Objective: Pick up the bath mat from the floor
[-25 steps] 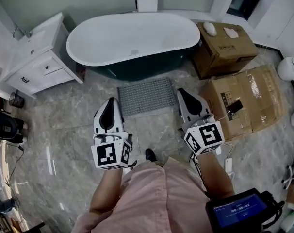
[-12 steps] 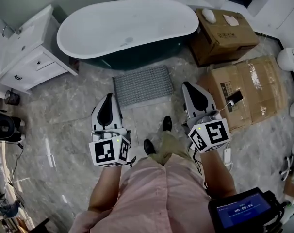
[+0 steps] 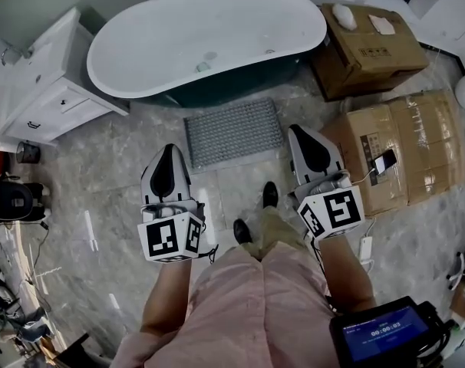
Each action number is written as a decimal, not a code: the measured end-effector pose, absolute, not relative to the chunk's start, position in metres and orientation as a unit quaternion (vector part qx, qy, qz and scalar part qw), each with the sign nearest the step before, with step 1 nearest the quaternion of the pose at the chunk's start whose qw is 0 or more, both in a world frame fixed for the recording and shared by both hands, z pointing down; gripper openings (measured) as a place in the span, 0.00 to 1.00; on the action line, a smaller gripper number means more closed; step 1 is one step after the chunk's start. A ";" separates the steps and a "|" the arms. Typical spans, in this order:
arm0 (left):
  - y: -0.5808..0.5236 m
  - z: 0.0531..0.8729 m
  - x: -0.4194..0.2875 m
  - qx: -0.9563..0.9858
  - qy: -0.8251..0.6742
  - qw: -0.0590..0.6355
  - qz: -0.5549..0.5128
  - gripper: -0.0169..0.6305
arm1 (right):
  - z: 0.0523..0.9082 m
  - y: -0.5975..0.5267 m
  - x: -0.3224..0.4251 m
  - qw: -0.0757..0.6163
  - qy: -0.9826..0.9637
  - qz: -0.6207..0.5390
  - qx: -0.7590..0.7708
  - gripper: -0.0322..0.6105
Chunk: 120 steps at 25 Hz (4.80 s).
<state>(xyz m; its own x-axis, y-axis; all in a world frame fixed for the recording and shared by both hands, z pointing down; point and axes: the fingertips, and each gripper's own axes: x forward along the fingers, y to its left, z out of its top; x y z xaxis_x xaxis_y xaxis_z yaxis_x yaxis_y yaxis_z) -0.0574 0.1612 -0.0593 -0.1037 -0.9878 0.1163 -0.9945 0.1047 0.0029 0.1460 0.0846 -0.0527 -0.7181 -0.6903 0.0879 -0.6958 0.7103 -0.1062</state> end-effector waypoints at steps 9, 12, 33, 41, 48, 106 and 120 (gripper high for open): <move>0.074 -0.052 -0.041 0.657 -0.749 0.048 0.073 0.07 | -0.034 -0.011 0.160 0.009 -0.928 0.096 0.359 0.08; 0.039 -0.052 -0.026 0.653 -0.751 0.048 0.083 0.07 | -0.027 -0.047 0.173 0.004 -0.930 0.105 0.353 0.08; 0.053 -0.077 -0.054 0.610 -0.789 0.023 0.075 0.07 | -0.046 -0.080 0.140 -0.013 -0.944 0.090 0.316 0.08; 0.049 -0.072 -0.110 0.591 -0.803 0.025 0.064 0.07 | -0.054 -0.103 0.105 -0.004 -0.944 0.069 0.323 0.08; 0.049 -0.057 -0.166 0.593 -0.802 0.047 0.049 0.07 | -0.054 -0.103 0.064 0.019 -0.937 0.069 0.342 0.08; 0.048 0.158 -0.176 0.538 -0.815 0.192 0.100 0.07 | 0.191 -0.138 0.129 0.162 -0.915 0.151 0.337 0.08; 0.058 0.231 -0.186 0.583 -0.785 0.186 0.096 0.07 | 0.261 -0.123 0.128 0.164 -0.908 0.142 0.359 0.08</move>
